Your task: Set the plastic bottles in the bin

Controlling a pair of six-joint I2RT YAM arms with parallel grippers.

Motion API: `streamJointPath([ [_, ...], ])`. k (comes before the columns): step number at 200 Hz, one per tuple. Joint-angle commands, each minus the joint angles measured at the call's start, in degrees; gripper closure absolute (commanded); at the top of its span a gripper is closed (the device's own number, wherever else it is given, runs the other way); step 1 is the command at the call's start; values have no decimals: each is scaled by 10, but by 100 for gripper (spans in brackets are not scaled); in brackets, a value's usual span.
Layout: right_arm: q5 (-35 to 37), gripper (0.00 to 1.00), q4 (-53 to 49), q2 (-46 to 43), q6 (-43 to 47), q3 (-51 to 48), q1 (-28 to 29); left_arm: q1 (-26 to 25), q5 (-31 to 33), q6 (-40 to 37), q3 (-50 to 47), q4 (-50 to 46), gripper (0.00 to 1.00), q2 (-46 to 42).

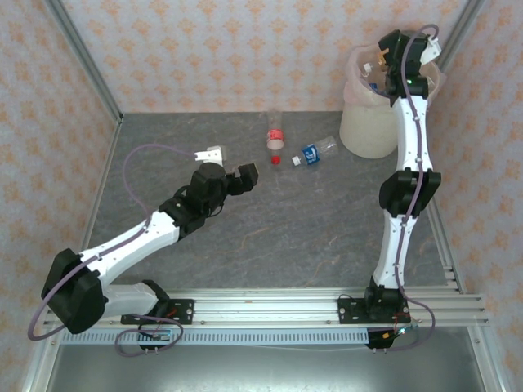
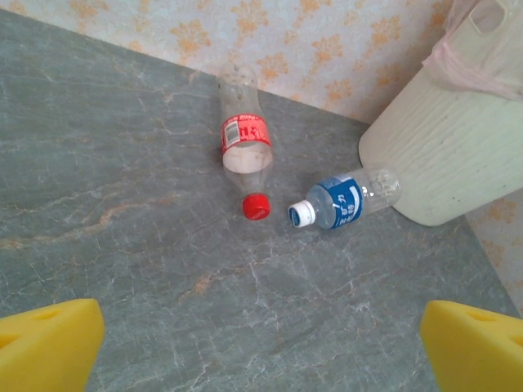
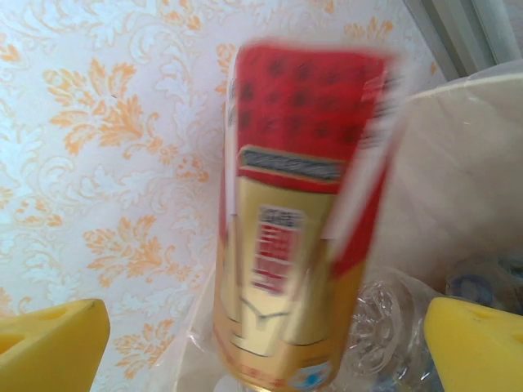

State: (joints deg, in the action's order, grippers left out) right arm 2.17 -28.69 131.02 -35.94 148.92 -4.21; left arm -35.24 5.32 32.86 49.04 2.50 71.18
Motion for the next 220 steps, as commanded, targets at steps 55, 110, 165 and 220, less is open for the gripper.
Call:
streamJointPath([
  [55, -102, 1, 61, -240, 44, -239, 4, 0, -20, 19, 9, 5, 0, 20],
  [110, -226, 1, 142, -402, 62, -498, 42, 1, 3, 53, 23, -26, 0, 43],
  [165, -65, 1, 156, -444, 32, -712, 156, 0, 1, 90, 64, -26, 0, 118],
  [220, -61, 1, 58, -265, 5, -638, 168, 1, -12, 103, 71, -33, 0, 145],
])
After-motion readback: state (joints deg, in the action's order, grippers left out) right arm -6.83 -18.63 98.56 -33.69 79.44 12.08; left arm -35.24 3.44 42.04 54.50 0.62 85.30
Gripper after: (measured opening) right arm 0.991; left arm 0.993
